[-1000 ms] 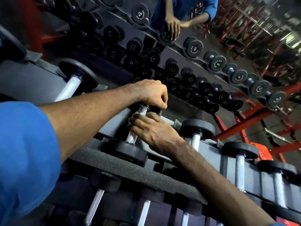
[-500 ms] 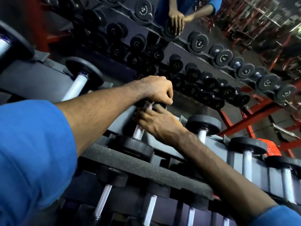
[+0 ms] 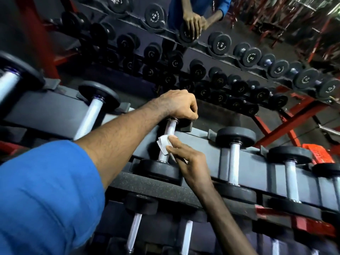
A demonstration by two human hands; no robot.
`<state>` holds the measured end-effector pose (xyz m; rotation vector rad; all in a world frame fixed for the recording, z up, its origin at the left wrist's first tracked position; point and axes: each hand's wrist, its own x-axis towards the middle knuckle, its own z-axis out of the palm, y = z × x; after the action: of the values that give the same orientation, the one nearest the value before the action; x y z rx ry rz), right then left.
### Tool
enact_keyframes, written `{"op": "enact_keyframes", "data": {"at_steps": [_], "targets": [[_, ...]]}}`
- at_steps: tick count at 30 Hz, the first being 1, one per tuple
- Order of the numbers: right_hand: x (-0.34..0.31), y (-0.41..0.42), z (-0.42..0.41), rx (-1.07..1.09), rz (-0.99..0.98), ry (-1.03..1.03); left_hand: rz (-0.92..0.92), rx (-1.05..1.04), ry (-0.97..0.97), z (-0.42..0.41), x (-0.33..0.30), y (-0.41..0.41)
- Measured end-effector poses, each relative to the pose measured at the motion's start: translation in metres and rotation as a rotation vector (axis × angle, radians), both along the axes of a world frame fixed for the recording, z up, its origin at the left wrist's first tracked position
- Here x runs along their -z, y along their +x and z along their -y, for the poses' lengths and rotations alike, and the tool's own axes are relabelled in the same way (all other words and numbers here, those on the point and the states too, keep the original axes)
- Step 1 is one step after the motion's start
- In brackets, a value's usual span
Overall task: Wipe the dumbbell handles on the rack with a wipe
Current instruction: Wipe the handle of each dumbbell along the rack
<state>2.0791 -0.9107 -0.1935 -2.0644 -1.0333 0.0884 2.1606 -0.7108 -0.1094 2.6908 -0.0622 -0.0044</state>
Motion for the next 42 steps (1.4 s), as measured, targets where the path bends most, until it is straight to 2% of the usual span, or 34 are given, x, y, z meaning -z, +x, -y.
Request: {"op": "enact_keyframes", "data": {"at_steps": [7,11,16,18,22,25,28,31,34,38,40,42], "targets": [[-0.005,-0.022,-0.003,0.288,-0.522,0.201,-0.016,-0.01,0.004,0.001,0.0,0.0],[-0.007,-0.004,-0.028,0.443,-0.759,0.316,-0.026,-0.005,0.008,0.002,0.001,0.0],[-0.016,-0.013,-0.009,0.339,-0.946,0.215,-0.018,-0.011,0.001,0.001,0.004,0.003],[-0.017,-0.006,-0.012,0.336,-1.038,0.233,-0.021,-0.01,0.005,0.002,0.005,0.003],[-0.013,0.026,-0.047,0.379,-1.043,0.384,-0.004,-0.012,0.014,0.002,0.003,0.003],[-0.009,0.021,-0.045,0.379,-1.041,0.325,0.012,-0.005,0.016,0.001,0.004,0.003],[-0.01,0.013,-0.036,0.292,-1.242,0.283,0.003,-0.005,0.024,0.002,0.004,0.003],[-0.014,0.031,-0.052,0.354,-1.485,0.478,-0.003,-0.01,0.025,0.003,0.001,0.002],[-0.02,0.035,-0.07,0.334,-1.457,0.458,-0.002,-0.003,0.015,0.003,0.0,0.002],[-0.023,0.027,-0.081,0.367,-1.168,0.22,-0.006,-0.004,0.023,0.003,0.001,0.002],[-0.026,0.033,-0.09,0.432,-1.088,0.207,-0.004,-0.007,0.023,0.003,0.001,0.002],[-0.026,0.038,-0.097,0.491,-1.087,0.268,-0.001,-0.016,0.031,0.004,0.0,0.002]]}}
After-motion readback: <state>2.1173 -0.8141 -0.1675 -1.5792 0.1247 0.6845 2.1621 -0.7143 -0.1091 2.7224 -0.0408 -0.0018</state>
